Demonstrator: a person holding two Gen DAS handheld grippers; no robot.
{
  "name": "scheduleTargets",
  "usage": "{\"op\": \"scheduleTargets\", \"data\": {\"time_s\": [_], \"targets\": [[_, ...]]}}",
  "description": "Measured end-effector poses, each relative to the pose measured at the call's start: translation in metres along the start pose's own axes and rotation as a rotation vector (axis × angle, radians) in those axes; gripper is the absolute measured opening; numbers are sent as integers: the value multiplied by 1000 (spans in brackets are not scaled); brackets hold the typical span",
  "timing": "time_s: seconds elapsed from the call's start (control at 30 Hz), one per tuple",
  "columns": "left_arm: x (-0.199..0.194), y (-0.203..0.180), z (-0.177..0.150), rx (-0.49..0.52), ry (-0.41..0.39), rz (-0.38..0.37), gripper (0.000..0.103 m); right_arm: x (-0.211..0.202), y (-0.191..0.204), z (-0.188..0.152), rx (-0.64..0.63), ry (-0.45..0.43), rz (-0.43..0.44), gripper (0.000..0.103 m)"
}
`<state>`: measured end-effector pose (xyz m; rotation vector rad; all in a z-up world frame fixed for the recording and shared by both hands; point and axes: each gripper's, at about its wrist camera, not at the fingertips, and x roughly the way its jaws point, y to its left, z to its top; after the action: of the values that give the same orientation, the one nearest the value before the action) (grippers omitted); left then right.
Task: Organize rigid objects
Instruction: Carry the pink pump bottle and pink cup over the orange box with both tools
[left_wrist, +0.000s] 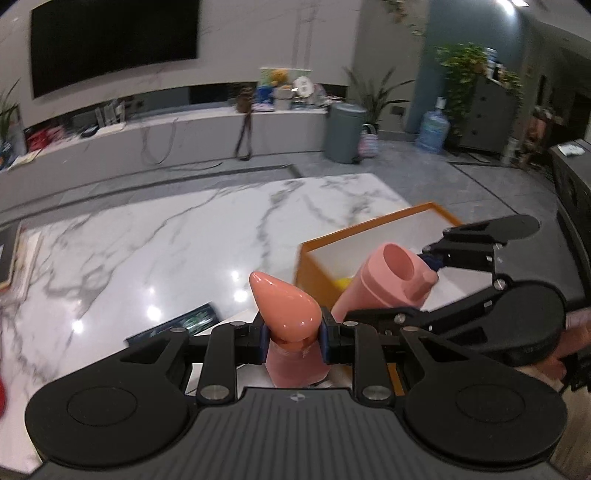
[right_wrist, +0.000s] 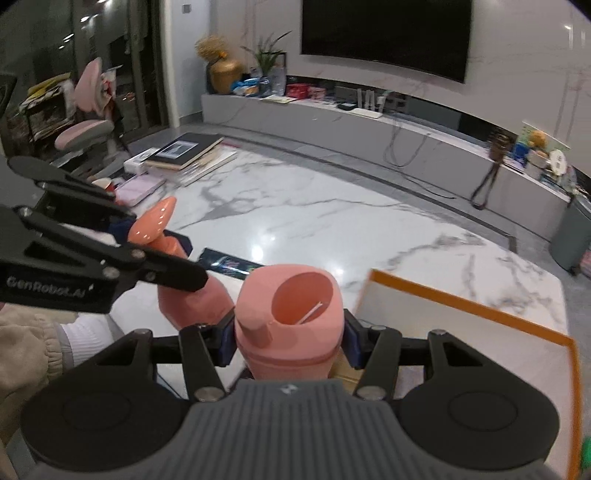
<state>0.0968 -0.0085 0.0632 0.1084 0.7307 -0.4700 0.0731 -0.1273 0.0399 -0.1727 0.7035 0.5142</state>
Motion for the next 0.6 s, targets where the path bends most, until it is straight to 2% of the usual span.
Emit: {"op": "scheduleTargets", "data": {"time_s": [0.2,0.33,0.53,0.6], "targets": [[12,-40,13,109,7,-68,28,-25,-41,-14,59,13,-64,54],[29,-66,18,181,31,-112,28,-34,-71,-31,117,51,-104,55],[60,-93,18,217,94,-138,28,-34,-106,-63,207,116,-121,55],[68,-102,18,243,87,-136,28,-30,-115,-71,248,134,-115,55]]}}
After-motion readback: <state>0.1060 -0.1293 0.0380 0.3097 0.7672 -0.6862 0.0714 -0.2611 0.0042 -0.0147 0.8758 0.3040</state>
